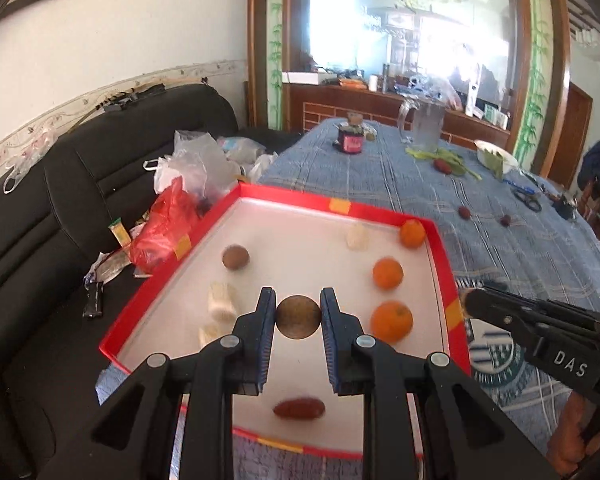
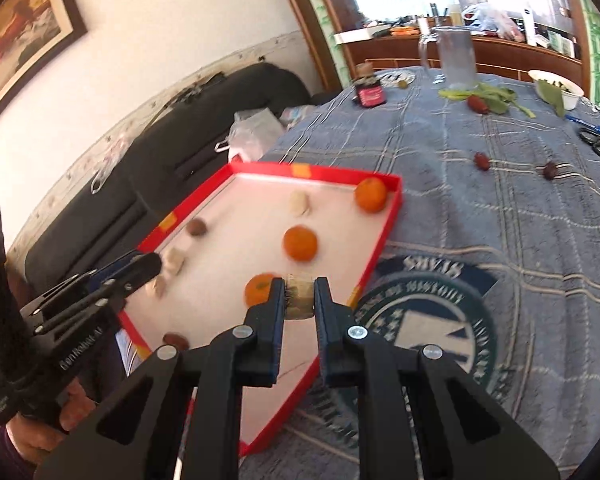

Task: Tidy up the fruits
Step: 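Carry the cream cube and brown fruit over the red-rimmed tray, then open both tools to release the cube and brown fruit into the tray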

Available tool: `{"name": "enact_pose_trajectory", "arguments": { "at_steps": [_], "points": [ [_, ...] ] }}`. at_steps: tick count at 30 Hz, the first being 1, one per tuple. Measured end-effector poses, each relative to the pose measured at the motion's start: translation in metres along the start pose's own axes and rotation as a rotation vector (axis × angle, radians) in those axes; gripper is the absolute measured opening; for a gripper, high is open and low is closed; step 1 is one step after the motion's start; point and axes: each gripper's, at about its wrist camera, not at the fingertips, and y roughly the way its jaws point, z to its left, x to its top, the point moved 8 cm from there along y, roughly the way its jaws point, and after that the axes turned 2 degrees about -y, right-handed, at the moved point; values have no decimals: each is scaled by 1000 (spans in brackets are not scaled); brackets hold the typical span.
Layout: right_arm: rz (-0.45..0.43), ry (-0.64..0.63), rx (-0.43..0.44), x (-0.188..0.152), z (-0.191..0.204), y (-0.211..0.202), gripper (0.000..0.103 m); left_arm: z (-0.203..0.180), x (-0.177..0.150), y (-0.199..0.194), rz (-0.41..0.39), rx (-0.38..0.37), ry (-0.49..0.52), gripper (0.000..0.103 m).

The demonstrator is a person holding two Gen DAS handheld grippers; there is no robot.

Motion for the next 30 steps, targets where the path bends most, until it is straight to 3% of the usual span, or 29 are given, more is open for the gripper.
{"name": "enact_pose_trajectory", "arguments": {
  "at_steps": [7, 18, 30],
  "points": [
    [39, -27, 37, -21, 17, 3, 17, -10, -13, -2, 20, -11, 32, 21],
    [79, -48, 85, -39, 33, 16, 16, 5, -16, 5, 26, 72, 31, 22],
    [112, -83, 48, -43, 35, 34, 16, 9, -17, 18, 48, 78, 34, 22]
  ]
}}
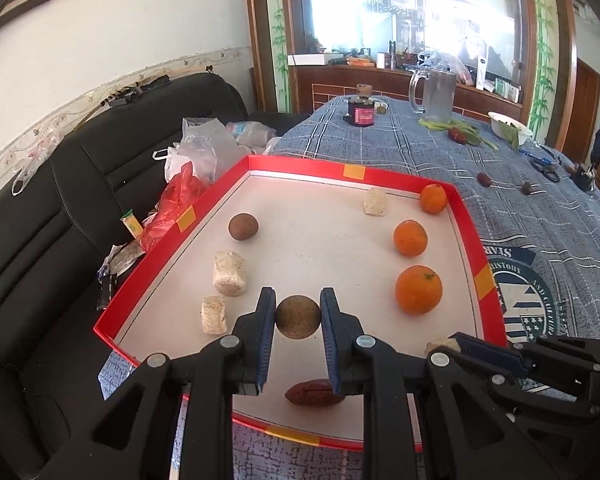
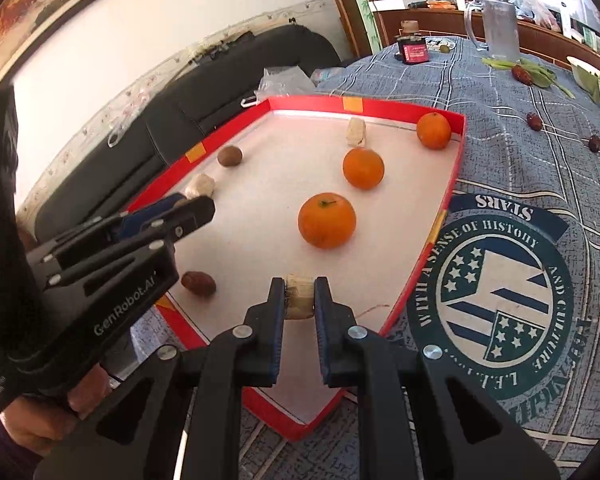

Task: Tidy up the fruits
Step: 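Open both tools to release the cube and brown fruit into the tray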

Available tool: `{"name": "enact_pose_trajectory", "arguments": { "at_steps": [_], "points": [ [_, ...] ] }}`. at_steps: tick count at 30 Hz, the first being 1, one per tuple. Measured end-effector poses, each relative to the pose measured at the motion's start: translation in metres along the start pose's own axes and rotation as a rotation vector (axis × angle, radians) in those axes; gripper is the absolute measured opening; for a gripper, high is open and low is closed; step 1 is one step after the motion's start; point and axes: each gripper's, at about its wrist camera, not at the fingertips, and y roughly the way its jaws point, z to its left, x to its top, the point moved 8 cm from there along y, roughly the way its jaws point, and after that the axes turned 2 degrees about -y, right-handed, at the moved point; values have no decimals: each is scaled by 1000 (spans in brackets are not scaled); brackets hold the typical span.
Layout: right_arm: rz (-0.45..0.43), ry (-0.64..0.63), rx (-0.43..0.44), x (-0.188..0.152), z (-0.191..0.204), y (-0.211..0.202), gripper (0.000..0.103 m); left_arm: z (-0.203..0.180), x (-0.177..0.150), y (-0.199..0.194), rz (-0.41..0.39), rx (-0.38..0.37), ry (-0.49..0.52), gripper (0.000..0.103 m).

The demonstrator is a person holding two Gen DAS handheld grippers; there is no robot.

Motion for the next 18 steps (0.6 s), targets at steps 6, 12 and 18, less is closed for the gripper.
{"name": "enact_pose_trajectory", "arguments": {
  "at_steps": [6, 12, 18],
  "points": [
    [18, -10, -27, -2, 0, 1, 16, -2, 1, 13, 34, 20, 26, 22],
    [39, -41, -53, -5, -6, -7, 17, -10, -7, 24, 98, 43, 40, 30],
    [-61, -49, -107, 4, -28, -66, 24, -15, -6, 19, 124, 80, 29, 49]
  ]
}}
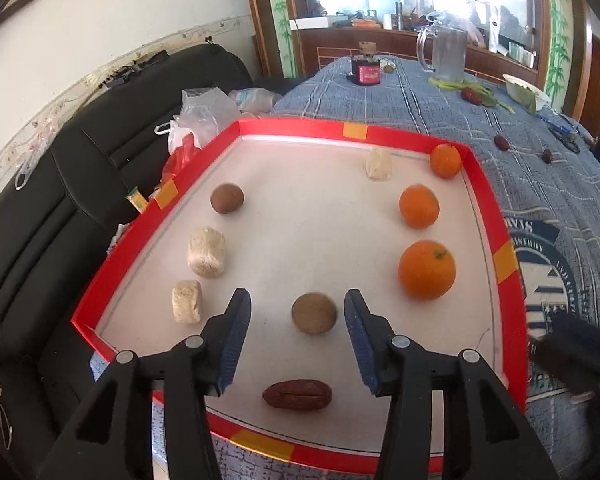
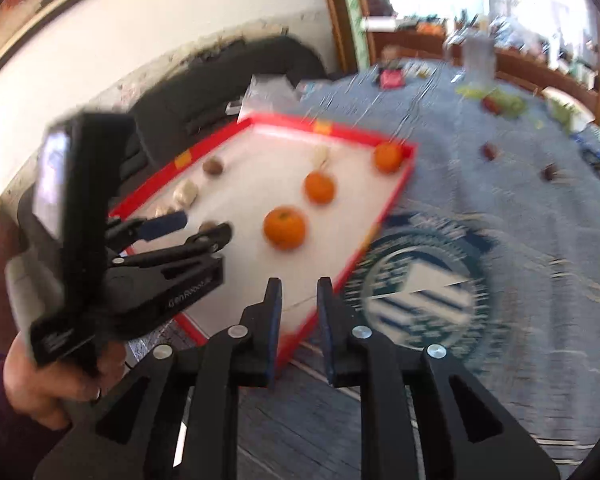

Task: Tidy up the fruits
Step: 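Open both tools to release the cube and brown fruit into the tray, then swing both open tools away from the tray back over the tablecloth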

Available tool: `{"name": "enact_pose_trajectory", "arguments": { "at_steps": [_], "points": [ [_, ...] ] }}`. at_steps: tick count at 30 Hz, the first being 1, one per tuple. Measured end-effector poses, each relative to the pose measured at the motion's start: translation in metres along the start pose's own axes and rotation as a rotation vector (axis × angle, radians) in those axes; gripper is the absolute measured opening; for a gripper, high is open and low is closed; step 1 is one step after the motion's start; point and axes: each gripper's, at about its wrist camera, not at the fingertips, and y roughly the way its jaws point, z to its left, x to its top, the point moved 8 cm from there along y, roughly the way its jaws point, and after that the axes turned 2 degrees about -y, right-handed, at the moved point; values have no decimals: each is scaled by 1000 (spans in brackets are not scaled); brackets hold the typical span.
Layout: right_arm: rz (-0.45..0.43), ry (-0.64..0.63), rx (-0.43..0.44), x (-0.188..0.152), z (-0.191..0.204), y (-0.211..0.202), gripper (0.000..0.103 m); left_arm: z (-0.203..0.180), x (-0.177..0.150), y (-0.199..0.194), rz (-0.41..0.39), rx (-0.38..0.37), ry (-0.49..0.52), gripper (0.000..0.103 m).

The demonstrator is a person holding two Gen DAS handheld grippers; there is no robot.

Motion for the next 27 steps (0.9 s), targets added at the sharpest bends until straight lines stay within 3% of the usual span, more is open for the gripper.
{"name": "enact_pose_trajectory", "arguments": {
  "at_steps": [3, 4, 9, 13, 22, 27],
  "points": [
    [-90, 51, -63, 6, -33, -37, 53, -8, 13, -14, -31, 16, -3, 55],
    [-123, 74, -87, 7, -46, -50, 58, -13, 17, -19, -45, 16, -4, 56],
    [-222, 171, -160, 1, -101, -101, 58, -59, 33, -54, -119, -31, 32, 62],
    [-268, 247, -200, -13, -140, -134, 58, -104, 34, -73, -124, -89, 97, 64],
    [-381, 427, -229, -50, -223, -200, 61, -189, 44, -116, -161, -141, 210, 66],
    [-430, 497, -273, -65, -262, -233, 61, -235, 58, -150, -239, -190, 260, 69]
  ]
}}
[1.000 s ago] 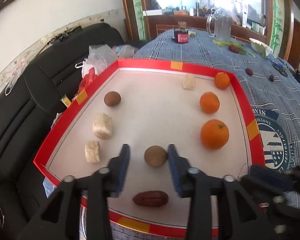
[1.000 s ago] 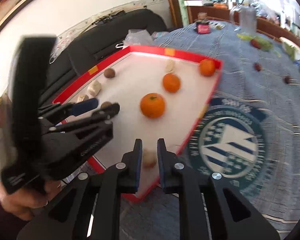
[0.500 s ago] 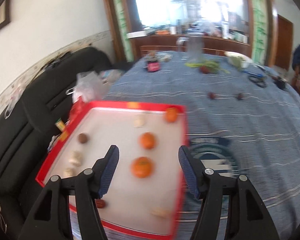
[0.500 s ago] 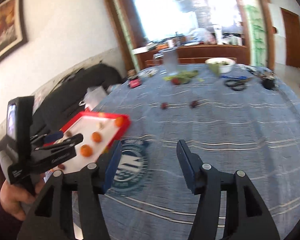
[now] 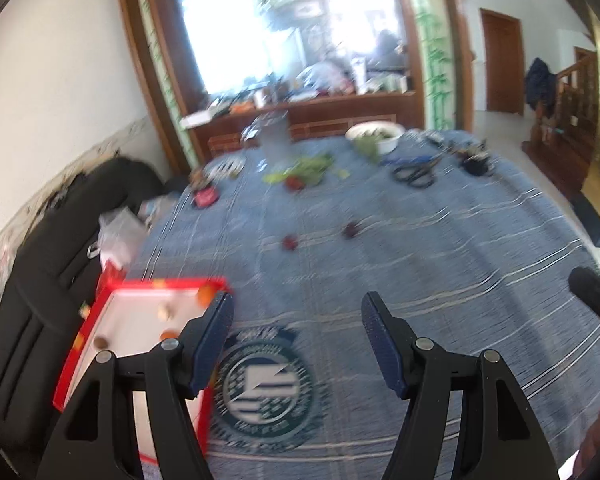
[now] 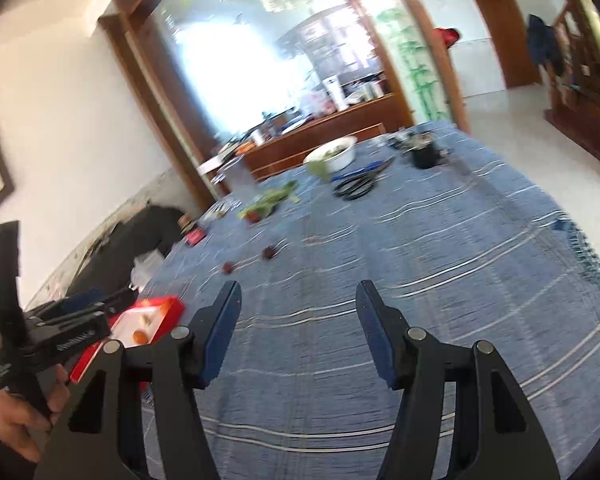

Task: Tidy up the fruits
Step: 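Swing both open tools away from the tray back over the tablecloth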

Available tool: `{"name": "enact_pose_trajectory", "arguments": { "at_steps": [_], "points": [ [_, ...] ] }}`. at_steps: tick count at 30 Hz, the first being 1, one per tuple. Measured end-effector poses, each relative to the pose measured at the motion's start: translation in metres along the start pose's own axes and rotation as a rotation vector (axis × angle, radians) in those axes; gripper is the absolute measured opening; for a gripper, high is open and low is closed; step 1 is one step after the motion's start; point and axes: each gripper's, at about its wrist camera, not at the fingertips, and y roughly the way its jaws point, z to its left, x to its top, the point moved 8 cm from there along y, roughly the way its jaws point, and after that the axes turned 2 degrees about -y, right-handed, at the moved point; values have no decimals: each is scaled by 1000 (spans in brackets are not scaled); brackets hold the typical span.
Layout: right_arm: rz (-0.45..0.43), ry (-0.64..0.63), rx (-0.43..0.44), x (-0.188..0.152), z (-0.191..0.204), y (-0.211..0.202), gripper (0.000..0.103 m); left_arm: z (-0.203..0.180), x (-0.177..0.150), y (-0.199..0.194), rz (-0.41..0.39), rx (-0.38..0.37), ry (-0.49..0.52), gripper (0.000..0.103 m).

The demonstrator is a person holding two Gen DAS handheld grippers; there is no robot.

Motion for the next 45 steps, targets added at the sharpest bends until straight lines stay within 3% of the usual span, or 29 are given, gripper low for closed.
{"name": "enact_pose_trajectory", "arguments": {
  "at_steps": [10, 16, 20, 26, 30, 35, 41, 45],
  "points": [
    [-141, -25, -175, 53, -67, -68, 61, -73, 54, -38, -136, -97, 68, 73],
    [-246, -78, -288, 98, -92, -129, 66, -127, 92, -76, -237, -221, 108, 73],
    [-302, -118, -321, 120, -95, -162, 70, -155, 112, -108, -321, -303, 113, 79],
    [-329, -145, -337, 139, -98, -191, 71, -189, 131, -149, -420, -412, 135, 79],
    [-350, -86, -295, 149, -102, -211, 71, -195, 134, -160, -445, -453, 143, 79],
    [-421, -78, -326, 160, -96, -243, 71, -190, 139, -167, -457, -502, 133, 80],
    [-486, -93, -293, 172, -63, -273, 78, -177, 136, -188, -507, -538, 153, 83],
    [-478, -95, -239, 171, -37, -263, 81, -156, 124, -183, -507, -522, 150, 84]
  ]
}}
